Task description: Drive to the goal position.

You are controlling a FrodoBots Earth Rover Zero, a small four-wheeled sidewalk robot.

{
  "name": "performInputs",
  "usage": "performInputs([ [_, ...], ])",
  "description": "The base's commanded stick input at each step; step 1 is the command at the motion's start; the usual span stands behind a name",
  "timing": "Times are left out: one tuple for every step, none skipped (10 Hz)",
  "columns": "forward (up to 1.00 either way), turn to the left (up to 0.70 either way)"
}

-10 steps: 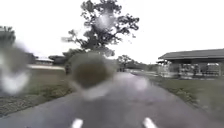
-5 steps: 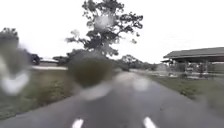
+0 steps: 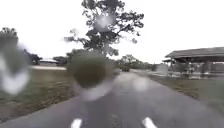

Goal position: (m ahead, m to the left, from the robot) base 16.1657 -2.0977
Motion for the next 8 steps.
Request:
performInputs([
  [0.7,-0.35],
  [0.7,-0.35],
  [0.7,-0.35],
  [0.7,-0.35],
  [0.7,-0.29],
  [0.7,0.0],
  [0.7,0.0],
  [0.7,0.0],
])
